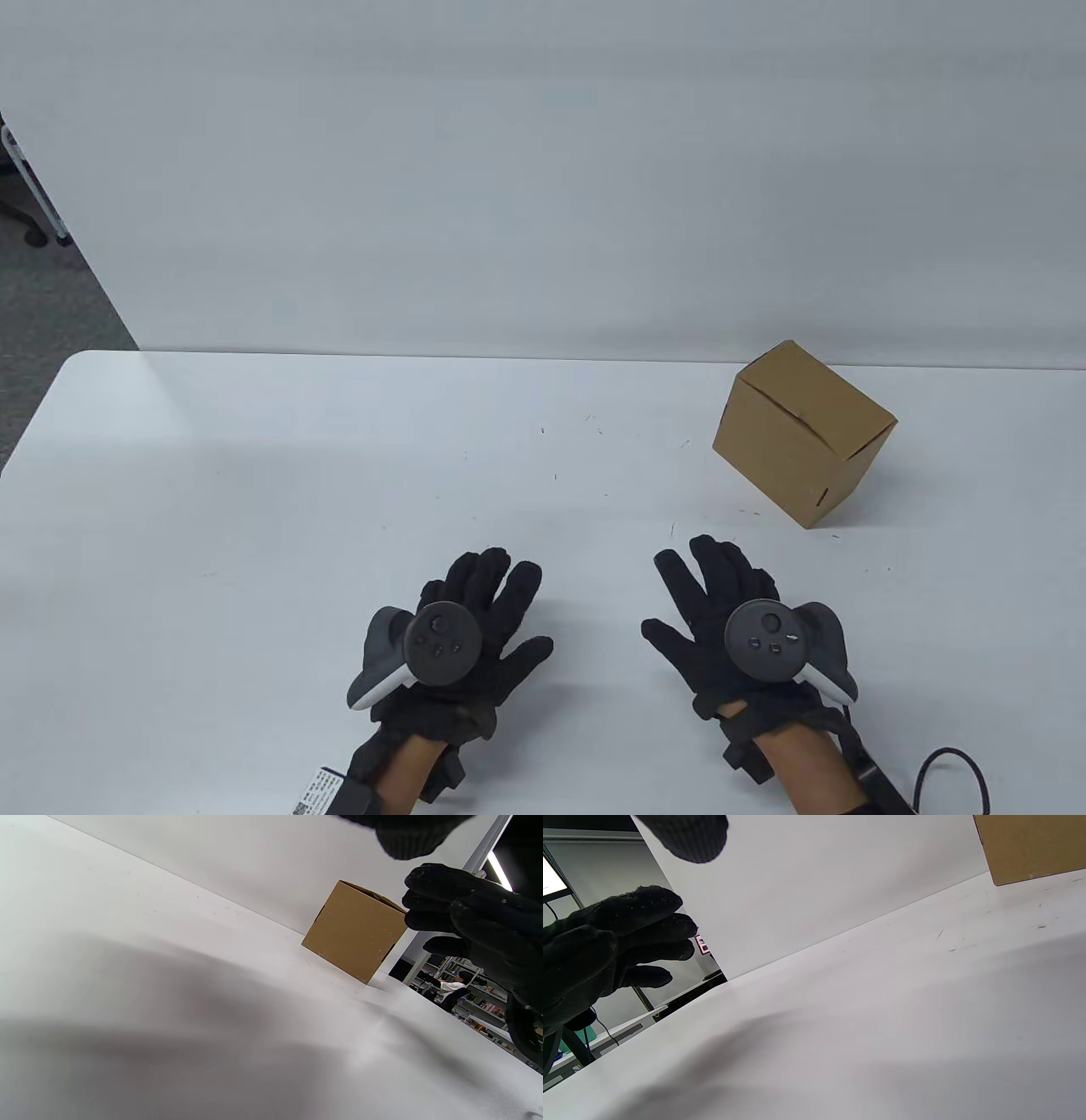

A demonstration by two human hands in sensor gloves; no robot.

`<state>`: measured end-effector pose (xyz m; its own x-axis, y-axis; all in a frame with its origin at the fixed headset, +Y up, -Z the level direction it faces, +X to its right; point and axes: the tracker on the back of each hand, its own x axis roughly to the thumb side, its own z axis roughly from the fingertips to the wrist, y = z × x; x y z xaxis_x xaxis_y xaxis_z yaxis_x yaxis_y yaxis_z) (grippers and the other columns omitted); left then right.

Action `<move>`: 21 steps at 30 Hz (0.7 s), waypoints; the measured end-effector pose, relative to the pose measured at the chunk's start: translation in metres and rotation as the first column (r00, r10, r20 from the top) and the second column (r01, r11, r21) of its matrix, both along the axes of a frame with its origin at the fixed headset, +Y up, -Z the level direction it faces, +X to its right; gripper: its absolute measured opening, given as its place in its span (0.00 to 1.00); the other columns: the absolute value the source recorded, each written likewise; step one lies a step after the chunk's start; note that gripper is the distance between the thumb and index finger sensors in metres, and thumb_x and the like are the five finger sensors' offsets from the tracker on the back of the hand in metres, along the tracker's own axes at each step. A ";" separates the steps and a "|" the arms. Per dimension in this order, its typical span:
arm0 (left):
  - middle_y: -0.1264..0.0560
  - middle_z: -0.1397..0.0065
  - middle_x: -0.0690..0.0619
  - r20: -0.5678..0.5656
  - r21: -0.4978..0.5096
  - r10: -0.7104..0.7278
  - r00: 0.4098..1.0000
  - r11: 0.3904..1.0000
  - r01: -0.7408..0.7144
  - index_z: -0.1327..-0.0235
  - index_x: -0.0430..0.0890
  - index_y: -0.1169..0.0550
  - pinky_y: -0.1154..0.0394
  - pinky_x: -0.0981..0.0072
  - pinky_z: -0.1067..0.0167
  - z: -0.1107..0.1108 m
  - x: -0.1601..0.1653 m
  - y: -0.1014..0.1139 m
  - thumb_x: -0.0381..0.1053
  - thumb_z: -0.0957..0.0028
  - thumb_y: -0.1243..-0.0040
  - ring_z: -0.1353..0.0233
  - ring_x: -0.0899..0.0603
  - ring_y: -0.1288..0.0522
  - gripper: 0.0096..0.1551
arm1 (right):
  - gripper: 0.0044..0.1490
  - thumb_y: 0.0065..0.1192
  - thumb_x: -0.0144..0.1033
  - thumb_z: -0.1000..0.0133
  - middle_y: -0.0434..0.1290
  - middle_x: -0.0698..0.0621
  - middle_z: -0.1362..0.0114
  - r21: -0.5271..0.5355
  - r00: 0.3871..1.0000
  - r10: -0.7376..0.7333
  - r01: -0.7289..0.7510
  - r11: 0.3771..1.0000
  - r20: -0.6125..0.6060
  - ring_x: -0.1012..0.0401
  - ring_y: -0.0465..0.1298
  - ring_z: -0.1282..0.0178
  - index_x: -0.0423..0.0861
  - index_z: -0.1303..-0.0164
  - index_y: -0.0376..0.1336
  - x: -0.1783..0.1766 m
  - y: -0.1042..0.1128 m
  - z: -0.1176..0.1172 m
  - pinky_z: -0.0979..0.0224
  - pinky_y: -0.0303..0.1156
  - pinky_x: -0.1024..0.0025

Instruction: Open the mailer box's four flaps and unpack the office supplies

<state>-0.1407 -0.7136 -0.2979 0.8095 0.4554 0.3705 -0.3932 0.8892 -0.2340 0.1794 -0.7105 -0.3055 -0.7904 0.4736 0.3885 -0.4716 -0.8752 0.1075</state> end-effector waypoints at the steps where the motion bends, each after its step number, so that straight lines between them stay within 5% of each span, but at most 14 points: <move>1: 0.62 0.07 0.47 0.000 0.000 -0.001 1.000 1.000 0.001 0.12 0.67 0.57 0.58 0.21 0.22 0.000 0.000 0.000 0.74 0.35 0.49 0.08 0.28 0.62 0.47 | 0.46 0.53 0.59 0.32 0.33 0.41 0.11 0.000 1.000 0.000 0.000 1.000 0.000 0.35 0.36 0.14 0.54 0.12 0.39 0.000 0.000 0.000 0.25 0.34 0.23; 21: 0.63 0.07 0.47 -0.004 -0.021 -0.014 1.000 1.000 0.014 0.12 0.67 0.57 0.58 0.21 0.22 -0.004 0.001 -0.005 0.74 0.35 0.49 0.08 0.28 0.62 0.47 | 0.47 0.54 0.60 0.33 0.32 0.41 0.11 -0.021 0.999 0.037 -0.036 0.999 0.035 0.35 0.35 0.14 0.54 0.12 0.38 0.005 -0.006 -0.003 0.25 0.35 0.23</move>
<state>-0.1396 -0.7190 -0.3022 0.8175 0.4518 0.3572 -0.3820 0.8895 -0.2509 0.1848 -0.7166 -0.3080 -0.8203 0.4518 0.3507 -0.4431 -0.8897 0.1098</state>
